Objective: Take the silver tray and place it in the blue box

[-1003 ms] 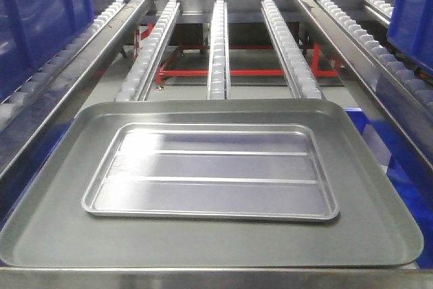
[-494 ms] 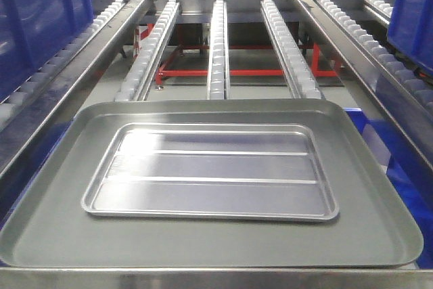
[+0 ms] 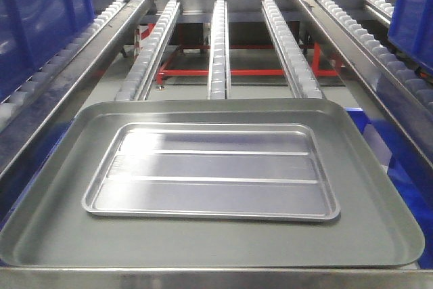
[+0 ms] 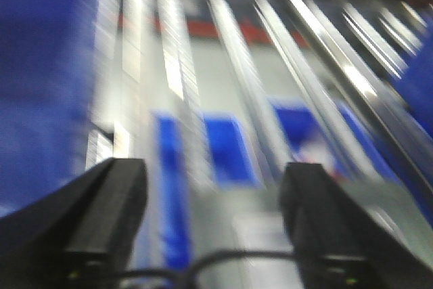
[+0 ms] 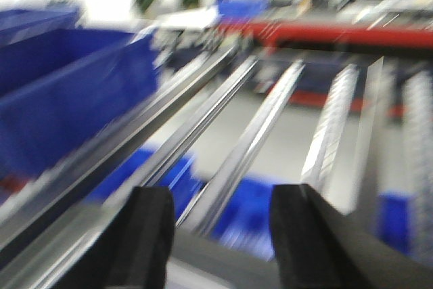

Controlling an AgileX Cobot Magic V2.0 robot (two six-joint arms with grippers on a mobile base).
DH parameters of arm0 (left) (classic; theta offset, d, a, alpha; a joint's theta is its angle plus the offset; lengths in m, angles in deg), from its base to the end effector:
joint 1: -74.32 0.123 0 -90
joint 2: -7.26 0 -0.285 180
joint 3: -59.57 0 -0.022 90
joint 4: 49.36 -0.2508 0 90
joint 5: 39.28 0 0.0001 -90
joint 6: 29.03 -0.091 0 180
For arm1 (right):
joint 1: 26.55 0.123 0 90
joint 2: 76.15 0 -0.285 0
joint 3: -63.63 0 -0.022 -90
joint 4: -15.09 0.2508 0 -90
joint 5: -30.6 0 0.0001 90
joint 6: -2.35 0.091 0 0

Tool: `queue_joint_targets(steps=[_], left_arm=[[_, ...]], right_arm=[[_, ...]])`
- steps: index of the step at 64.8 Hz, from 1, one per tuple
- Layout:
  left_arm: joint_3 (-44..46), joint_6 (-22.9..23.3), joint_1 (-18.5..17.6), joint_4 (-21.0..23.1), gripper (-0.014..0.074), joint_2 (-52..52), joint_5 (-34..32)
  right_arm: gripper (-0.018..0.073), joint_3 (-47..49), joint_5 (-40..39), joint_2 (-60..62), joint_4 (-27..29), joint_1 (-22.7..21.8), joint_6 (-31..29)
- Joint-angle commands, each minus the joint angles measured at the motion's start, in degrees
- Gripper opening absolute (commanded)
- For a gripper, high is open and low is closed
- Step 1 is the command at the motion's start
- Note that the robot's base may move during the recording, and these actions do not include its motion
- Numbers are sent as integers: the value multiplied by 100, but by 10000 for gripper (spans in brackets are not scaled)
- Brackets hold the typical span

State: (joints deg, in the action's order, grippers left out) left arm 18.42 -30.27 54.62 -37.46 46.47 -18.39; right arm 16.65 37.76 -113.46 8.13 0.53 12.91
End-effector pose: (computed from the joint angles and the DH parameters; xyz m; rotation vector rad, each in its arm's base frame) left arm 0.1031 -0.0440 0.3497 0.2060 1.7683 -0.4391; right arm 0.1000 0.0496 0.3403 -0.3152 1.5788 0.4046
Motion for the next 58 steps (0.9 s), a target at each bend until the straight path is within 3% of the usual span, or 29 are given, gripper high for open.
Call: queue_joint_targets(steps=[1,9,17,29,40,47,58], left_arm=[[217,8,-571,224,392,419,-407],[298,-4,-1523,244,363,998,-269],[417,-4,-2057,266,355,1488,-279],[1141,123,-1855,93,355,2420,1011],[1917,1034,-1587,-633,355,3368,1890],[2421,1720,-1587,-1190,355,3978,2473],[3048,2191,-1693,-1264,355,4877,2587]], right_arm=[[482,215,-357,-511,-9,474,-7],[479,231,-513,-1125,3,912,-2],[479,558,180,-1627,321,913,251],[479,1375,2021,-2453,313,894,251],[475,2002,3083,-3228,293,514,882],[475,2264,3438,-3644,275,79,1462],[475,2552,3460,-4181,296,-65,1614]])
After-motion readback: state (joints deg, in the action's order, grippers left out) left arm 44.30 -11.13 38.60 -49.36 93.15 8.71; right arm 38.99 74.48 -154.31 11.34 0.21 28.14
